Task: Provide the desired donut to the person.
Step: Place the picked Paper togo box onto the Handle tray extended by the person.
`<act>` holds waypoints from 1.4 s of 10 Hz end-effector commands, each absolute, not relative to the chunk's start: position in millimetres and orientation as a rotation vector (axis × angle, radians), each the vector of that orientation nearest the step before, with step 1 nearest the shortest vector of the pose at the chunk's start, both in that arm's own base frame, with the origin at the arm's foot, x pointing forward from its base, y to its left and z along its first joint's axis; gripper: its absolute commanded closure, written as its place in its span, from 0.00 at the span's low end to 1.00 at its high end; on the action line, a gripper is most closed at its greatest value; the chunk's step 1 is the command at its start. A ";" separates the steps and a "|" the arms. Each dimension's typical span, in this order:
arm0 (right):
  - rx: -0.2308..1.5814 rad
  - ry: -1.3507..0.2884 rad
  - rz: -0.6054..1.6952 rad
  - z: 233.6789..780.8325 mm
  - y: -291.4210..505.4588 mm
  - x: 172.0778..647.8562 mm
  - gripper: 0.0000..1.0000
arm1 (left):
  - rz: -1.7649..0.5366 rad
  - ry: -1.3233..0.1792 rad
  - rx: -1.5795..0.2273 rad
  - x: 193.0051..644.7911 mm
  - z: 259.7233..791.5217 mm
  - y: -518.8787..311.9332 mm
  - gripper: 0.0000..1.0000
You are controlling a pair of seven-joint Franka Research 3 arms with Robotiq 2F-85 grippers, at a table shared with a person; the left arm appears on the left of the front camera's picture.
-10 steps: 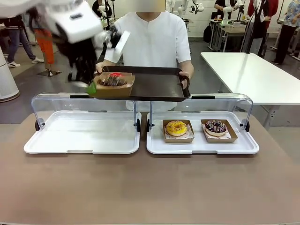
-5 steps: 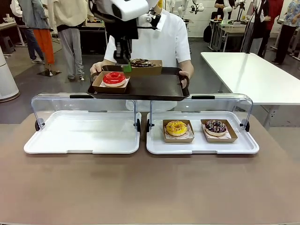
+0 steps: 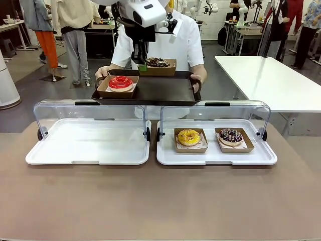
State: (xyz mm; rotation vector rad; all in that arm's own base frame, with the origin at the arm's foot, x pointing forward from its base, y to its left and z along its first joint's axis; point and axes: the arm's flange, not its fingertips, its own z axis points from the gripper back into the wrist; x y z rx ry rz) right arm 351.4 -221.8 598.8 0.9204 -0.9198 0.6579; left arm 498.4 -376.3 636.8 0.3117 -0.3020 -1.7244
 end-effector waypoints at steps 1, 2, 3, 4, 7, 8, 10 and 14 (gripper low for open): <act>0.924 -0.925 0.658 599.6 -220.5 351.9 0.00 | -1.759 -0.305 0.331 517.7 625.7 -377.6 0.99; 0.924 -0.925 0.658 599.6 -220.5 351.9 0.00 | -1.755 -0.302 0.319 522.6 620.3 -377.7 0.99; 0.924 -0.925 0.658 599.6 -220.5 351.9 0.00 | -1.751 -0.288 0.308 528.2 614.5 -378.3 0.99; 0.924 -0.925 0.658 599.6 -220.5 351.9 0.00 | -1.758 -0.268 0.303 533.4 609.8 -380.3 0.99; 0.924 -0.925 0.658 599.6 -220.5 351.9 0.00 | -1.760 -0.227 0.267 544.5 594.5 -384.3 0.99; 0.924 -0.925 0.658 599.6 -220.5 351.9 0.00 | -1.762 -0.217 0.255 548.2 591.6 -385.4 0.99; 0.924 -0.925 0.658 599.6 -220.5 351.9 0.00 | -1.765 -0.200 0.230 553.0 586.1 -388.7 0.99; 0.924 -0.925 0.658 599.6 -220.5 351.9 0.00 | -1.782 -0.217 0.212 551.9 589.3 -385.3 0.12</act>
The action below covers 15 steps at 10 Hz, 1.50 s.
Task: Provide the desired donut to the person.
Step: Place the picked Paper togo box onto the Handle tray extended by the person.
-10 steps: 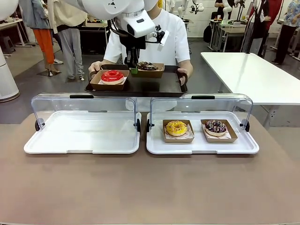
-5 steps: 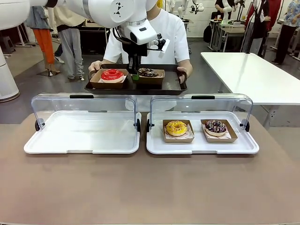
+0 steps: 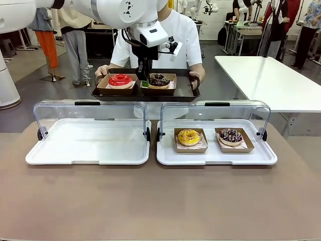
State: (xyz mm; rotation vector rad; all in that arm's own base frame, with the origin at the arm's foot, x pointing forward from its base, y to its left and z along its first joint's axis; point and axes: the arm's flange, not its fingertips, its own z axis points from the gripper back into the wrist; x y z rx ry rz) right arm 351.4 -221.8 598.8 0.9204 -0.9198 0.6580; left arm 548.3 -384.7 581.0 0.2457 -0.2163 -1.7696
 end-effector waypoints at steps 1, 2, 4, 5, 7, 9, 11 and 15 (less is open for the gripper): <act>0.924 -0.925 0.658 599.6 -220.5 351.9 0.00 | -1.785 -0.220 0.212 550.6 591.4 -384.1 0.00; 0.924 -0.925 0.658 599.6 -220.5 351.9 0.00 | -1.788 -0.226 0.209 549.2 593.8 -383.0 0.00; 0.924 -0.925 0.658 599.6 -220.5 351.9 0.00 | -1.791 -0.232 0.203 545.9 597.9 -382.2 0.48; 0.924 -0.925 0.658 599.6 -220.5 351.9 0.00 | -1.795 -0.228 0.196 545.1 598.8 -382.2 0.39; 0.924 -0.925 0.658 599.6 -220.5 351.9 0.00 | -1.815 -0.217 0.164 542.8 601.1 -383.0 0.20; 0.924 -0.925 0.658 599.6 -220.5 351.9 0.00 | -1.834 -0.183 0.131 539.4 603.5 -386.2 0.00; 0.924 -0.925 0.658 599.6 -220.5 351.9 0.00 | -1.840 -0.139 0.105 535.8 603.9 -385.3 0.00; 0.924 -0.925 0.658 599.6 -220.5 351.9 0.00 | -1.874 -0.091 0.110 459.8 617.5 -349.7 0.00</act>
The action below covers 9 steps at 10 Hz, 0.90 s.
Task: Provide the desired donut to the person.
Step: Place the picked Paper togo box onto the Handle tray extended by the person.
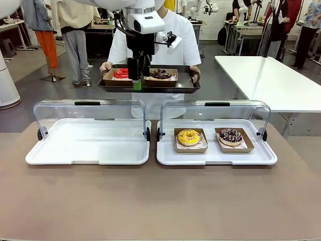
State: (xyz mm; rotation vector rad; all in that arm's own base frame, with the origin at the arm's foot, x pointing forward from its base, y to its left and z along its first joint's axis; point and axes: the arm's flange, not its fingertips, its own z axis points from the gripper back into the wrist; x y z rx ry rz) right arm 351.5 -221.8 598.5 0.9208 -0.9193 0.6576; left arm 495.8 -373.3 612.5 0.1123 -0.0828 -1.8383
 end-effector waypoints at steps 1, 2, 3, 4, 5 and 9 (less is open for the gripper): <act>0.924 -0.925 0.658 599.6 -220.5 351.9 0.00 | -1.896 -0.116 0.127 421.7 620.7 -326.3 0.00; 0.924 -0.925 0.658 599.6 -220.5 351.9 0.00 | -1.905 -0.116 0.131 396.4 621.1 -303.7 0.00; 0.924 -0.925 0.658 599.6 -220.5 351.9 0.00 | -1.898 -0.128 0.136 373.6 618.2 -281.0 0.00; 0.924 -0.925 0.658 599.6 -220.5 351.9 0.00 | -1.874 -0.132 0.142 356.7 614.0 -259.3 0.00; 0.924 -0.925 0.658 599.6 -220.5 351.9 0.00 | -1.844 -0.158 0.133 342.7 614.2 -229.6 0.00; 0.924 -0.925 0.658 599.6 -220.5 351.9 0.00 | -1.694 -0.258 0.031 337.9 607.0 -136.7 0.00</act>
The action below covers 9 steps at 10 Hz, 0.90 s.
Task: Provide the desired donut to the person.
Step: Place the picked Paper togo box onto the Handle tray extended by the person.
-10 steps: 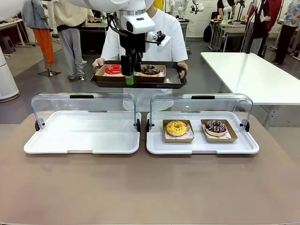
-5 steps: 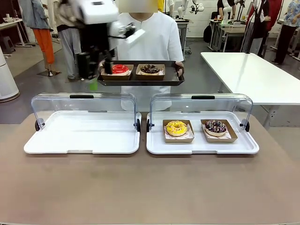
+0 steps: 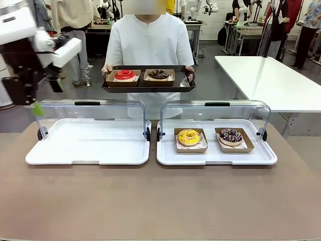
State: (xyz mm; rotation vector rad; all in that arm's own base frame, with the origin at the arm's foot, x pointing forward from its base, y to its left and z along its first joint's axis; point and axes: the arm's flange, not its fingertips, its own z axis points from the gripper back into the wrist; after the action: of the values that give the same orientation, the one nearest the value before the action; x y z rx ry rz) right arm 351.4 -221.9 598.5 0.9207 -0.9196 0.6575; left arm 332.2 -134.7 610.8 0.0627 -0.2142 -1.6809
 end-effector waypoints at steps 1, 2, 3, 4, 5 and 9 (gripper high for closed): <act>0.924 -0.925 0.658 599.6 -220.5 351.9 0.00 | -1.674 -0.255 0.013 343.4 602.2 -127.2 0.00; 0.924 -0.925 0.658 599.6 -220.5 351.9 0.00 | -1.655 -0.248 -0.011 347.6 597.6 -121.5 0.00; 0.924 -0.925 0.658 599.6 -220.5 351.9 0.00 | -1.628 -0.226 -0.015 350.9 594.3 -118.0 0.00; 0.924 -0.925 0.658 599.6 -220.5 351.9 0.00 | -1.642 -0.222 0.027 342.0 604.5 -114.8 0.00; 0.924 -0.925 0.658 599.6 -220.5 351.9 0.00 | -1.642 -0.222 0.027 342.0 604.5 -114.8 0.00; 0.924 -0.925 0.658 599.6 -220.5 351.9 0.00 | -1.642 -0.222 0.027 342.0 604.5 -114.8 0.00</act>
State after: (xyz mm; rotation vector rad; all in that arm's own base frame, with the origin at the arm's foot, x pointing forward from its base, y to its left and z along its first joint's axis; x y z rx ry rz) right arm 351.4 -221.9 598.5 0.9208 -0.9195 0.6575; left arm 343.6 -115.2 603.8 0.0252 -0.2187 -1.6406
